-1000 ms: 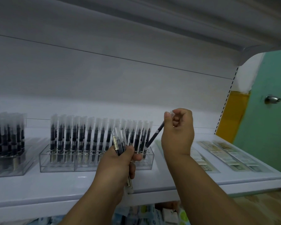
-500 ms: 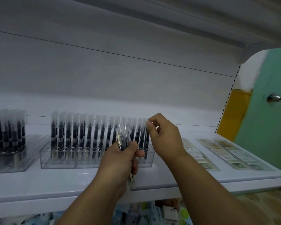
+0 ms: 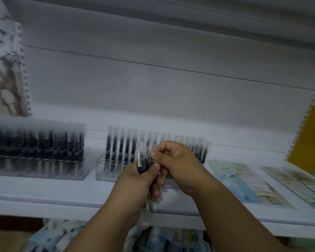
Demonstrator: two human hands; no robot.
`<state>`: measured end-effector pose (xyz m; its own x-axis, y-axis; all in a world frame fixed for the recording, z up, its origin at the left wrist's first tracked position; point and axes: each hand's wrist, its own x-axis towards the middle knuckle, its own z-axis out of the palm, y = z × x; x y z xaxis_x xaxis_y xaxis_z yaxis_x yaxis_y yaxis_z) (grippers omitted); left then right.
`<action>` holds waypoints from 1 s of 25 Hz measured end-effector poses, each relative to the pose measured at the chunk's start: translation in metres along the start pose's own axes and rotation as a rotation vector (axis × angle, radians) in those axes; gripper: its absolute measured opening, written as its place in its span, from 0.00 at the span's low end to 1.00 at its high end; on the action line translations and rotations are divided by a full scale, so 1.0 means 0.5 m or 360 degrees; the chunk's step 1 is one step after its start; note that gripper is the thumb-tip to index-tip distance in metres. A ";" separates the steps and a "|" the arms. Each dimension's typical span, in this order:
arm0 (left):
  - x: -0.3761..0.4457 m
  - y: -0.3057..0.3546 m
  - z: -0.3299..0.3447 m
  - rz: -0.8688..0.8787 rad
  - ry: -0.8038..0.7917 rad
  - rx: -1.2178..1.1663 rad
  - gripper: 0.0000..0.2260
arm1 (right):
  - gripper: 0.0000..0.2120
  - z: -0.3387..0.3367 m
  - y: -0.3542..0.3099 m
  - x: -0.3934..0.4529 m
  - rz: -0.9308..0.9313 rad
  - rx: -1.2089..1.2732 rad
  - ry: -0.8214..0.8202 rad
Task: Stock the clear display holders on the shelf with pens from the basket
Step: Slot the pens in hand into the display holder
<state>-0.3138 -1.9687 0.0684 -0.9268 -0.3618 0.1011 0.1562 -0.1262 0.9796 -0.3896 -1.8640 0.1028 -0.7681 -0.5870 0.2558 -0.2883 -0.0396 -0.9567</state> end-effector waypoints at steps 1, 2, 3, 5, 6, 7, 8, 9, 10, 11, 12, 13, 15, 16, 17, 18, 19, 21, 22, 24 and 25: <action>-0.008 0.003 -0.022 0.0005 0.0031 -0.0019 0.12 | 0.07 0.021 0.003 0.010 0.0004 0.0025 0.0012; -0.016 0.007 -0.044 -0.0005 0.0086 -0.0045 0.12 | 0.07 0.044 0.005 0.020 -0.0006 0.0018 0.0048; -0.022 0.013 -0.066 -0.0023 0.0162 -0.0066 0.11 | 0.08 0.065 0.007 0.028 -0.0028 0.0000 0.0107; -0.028 0.025 -0.117 -0.0029 0.0384 -0.0016 0.08 | 0.08 0.107 0.007 0.046 -0.0077 0.0018 0.0236; -0.027 0.030 -0.142 -0.0002 0.0506 0.0131 0.07 | 0.08 0.124 0.004 0.054 -0.0106 0.0046 0.0324; -0.027 0.035 -0.167 0.0041 0.0603 0.0347 0.06 | 0.08 0.137 0.000 0.062 -0.0144 0.0073 0.0427; -0.025 0.037 -0.187 0.0092 0.0653 0.0577 0.06 | 0.08 0.145 -0.006 0.070 -0.0197 0.0097 0.0538; -0.024 0.039 -0.203 0.0133 0.0664 0.0795 0.06 | 0.08 0.153 -0.012 0.078 -0.0260 0.0112 0.0645; -0.023 0.040 -0.214 0.0171 0.0647 0.1001 0.07 | 0.08 0.157 -0.017 0.085 -0.0334 0.0100 0.0743; -0.020 0.037 -0.222 0.0215 0.0618 0.1194 0.07 | 0.08 0.161 -0.019 0.092 -0.0411 0.0064 0.0818; -0.017 0.034 -0.227 0.0264 0.0601 0.1367 0.08 | 0.07 0.164 -0.021 0.099 -0.0485 0.0013 0.0856; -0.013 0.032 -0.230 0.0304 0.0597 0.1491 0.07 | 0.06 0.167 -0.021 0.107 -0.0546 -0.0045 0.0853; -0.002 0.032 -0.235 0.0326 0.0579 0.1579 0.06 | 0.05 0.177 -0.018 0.123 -0.0608 -0.0159 0.0799; 0.005 0.032 -0.236 0.0307 0.0550 0.1582 0.05 | 0.05 0.183 -0.015 0.132 -0.0603 -0.0215 0.0771; 0.011 0.033 -0.233 0.0275 0.0522 0.1574 0.05 | 0.05 0.188 -0.012 0.137 -0.0592 -0.0268 0.0740; 0.017 0.032 -0.232 0.0233 0.0493 0.1560 0.04 | 0.05 0.194 -0.008 0.141 -0.0587 -0.0321 0.0708; 0.022 0.032 -0.230 0.0188 0.0463 0.1548 0.04 | 0.06 0.200 -0.003 0.143 -0.0595 -0.0371 0.0679; 0.032 0.027 -0.228 0.0107 0.0414 0.1565 0.08 | 0.06 0.207 0.005 0.144 -0.0615 -0.0451 0.0643; 0.037 0.023 -0.230 0.0087 0.0409 0.1582 0.08 | 0.07 0.208 0.008 0.145 -0.0622 -0.0480 0.0637; 0.046 0.020 -0.234 0.0086 0.0428 0.1598 0.07 | 0.07 0.209 0.012 0.152 -0.0613 -0.0560 0.0617; 0.048 0.021 -0.235 0.0090 0.0439 0.1604 0.06 | 0.08 0.211 0.015 0.155 -0.0584 -0.0623 0.0585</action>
<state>-0.2944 -2.0874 0.0607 -0.7971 -0.5573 0.2324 -0.2777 0.6802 0.6784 -0.3910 -1.9952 0.1010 -0.7056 -0.2735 0.6537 -0.7029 0.1533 -0.6946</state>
